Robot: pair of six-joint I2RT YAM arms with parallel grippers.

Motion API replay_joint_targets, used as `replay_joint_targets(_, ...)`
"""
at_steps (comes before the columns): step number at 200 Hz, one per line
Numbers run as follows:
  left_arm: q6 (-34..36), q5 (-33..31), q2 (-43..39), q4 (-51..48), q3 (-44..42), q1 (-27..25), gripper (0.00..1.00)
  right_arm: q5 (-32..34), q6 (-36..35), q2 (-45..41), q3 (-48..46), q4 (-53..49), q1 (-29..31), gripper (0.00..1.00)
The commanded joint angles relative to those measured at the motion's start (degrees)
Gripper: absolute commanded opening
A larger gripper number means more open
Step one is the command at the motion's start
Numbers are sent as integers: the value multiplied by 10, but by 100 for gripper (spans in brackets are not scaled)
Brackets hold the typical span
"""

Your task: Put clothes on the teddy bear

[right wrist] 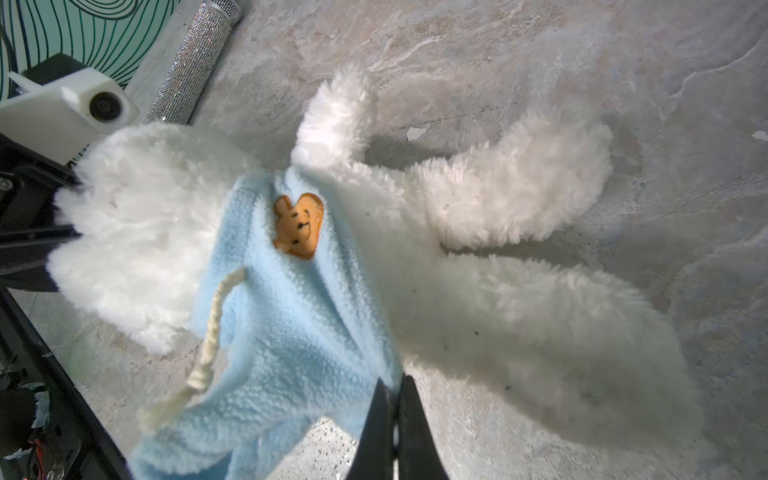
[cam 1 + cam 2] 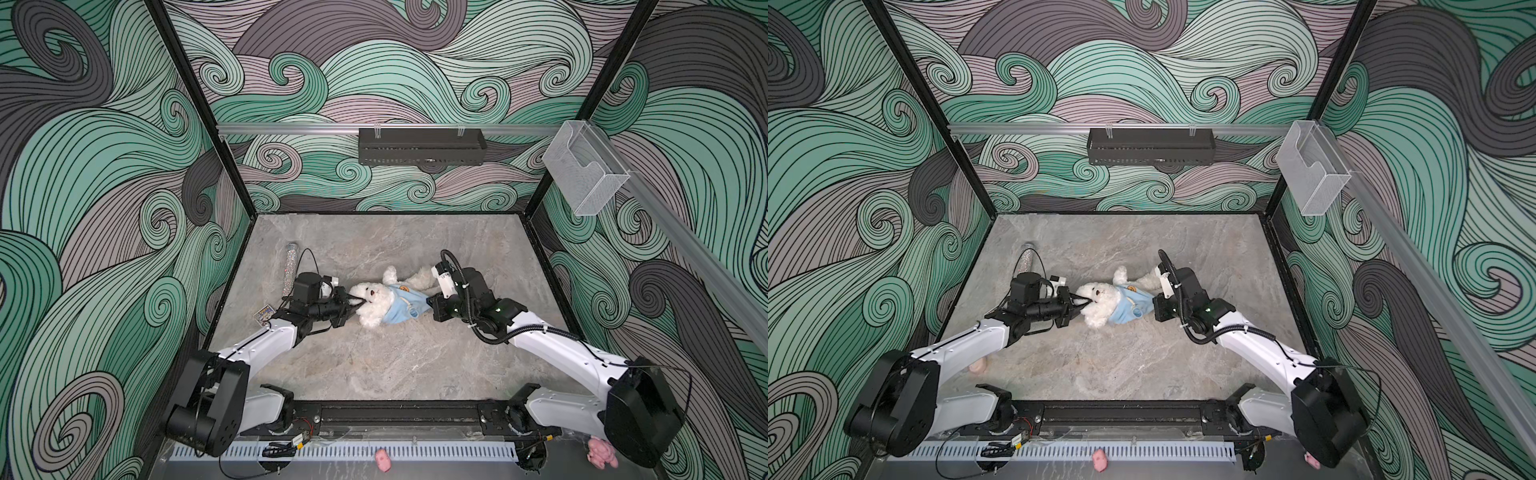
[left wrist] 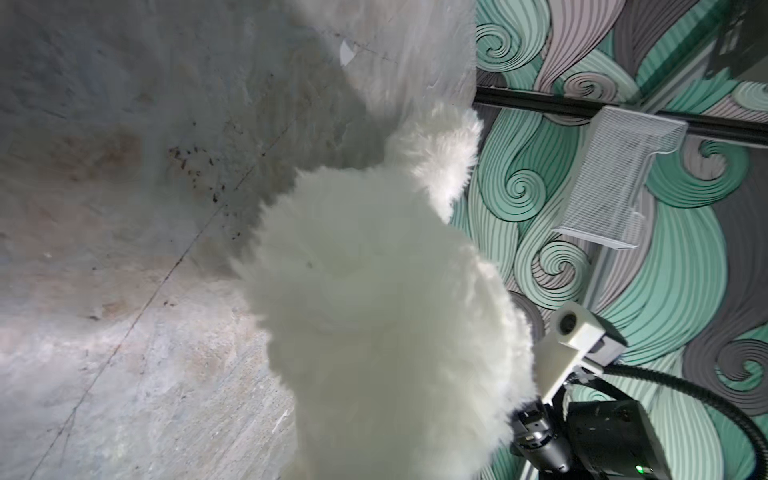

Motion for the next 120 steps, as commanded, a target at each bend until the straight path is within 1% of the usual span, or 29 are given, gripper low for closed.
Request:
replay_joint_targets(1, 70, -61, 37, 1, 33, -21, 5, -16, 10, 29, -22, 38, -3, 0)
replay_joint_targets(18, 100, -62, 65, -3, 37, -25, 19, -25, 20, 54, -31, 56, -1, 0)
replay_joint_targets(23, 107, -62, 70, -3, 36, -25, 25, -25, 23, 57, -35, 62, 0, 0)
replay_joint_targets(35, 128, -64, 67, -12, 37, -25, 37, -26, 29, 61, -44, 72, 1, 0)
replay_joint_targets(43, 145, -67, 58, -20, 37, -26, 43, -28, 30, 63, -47, 74, 1, 0)
replay_joint_targets(52, 166, -77, 40, -40, 40, -29, 56, -30, 31, 65, -49, 74, 2, 0)
replay_joint_targets(63, 196, -101, 13, -74, 44, -36, 69, -32, 30, 66, -49, 75, 2, 0)
replay_joint_targets(75, 231, -129, -14, -110, 52, -49, 81, -33, 29, 67, -48, 75, 2, 0)
replay_joint_targets(84, 257, -145, -29, -125, 59, -61, 87, -34, 28, 68, -47, 75, 2, 0)
replay_joint_targets(98, 273, -175, -33, -143, 72, -81, 94, -37, 27, 68, -44, 73, 3, 0)
replay_joint_targets(102, 278, -183, -30, -146, 77, -86, 98, -38, 27, 68, -44, 73, 3, 0)
replay_joint_targets(120, 294, -213, -2, -166, 106, -108, 98, -41, 26, 68, -44, 74, 3, 0)
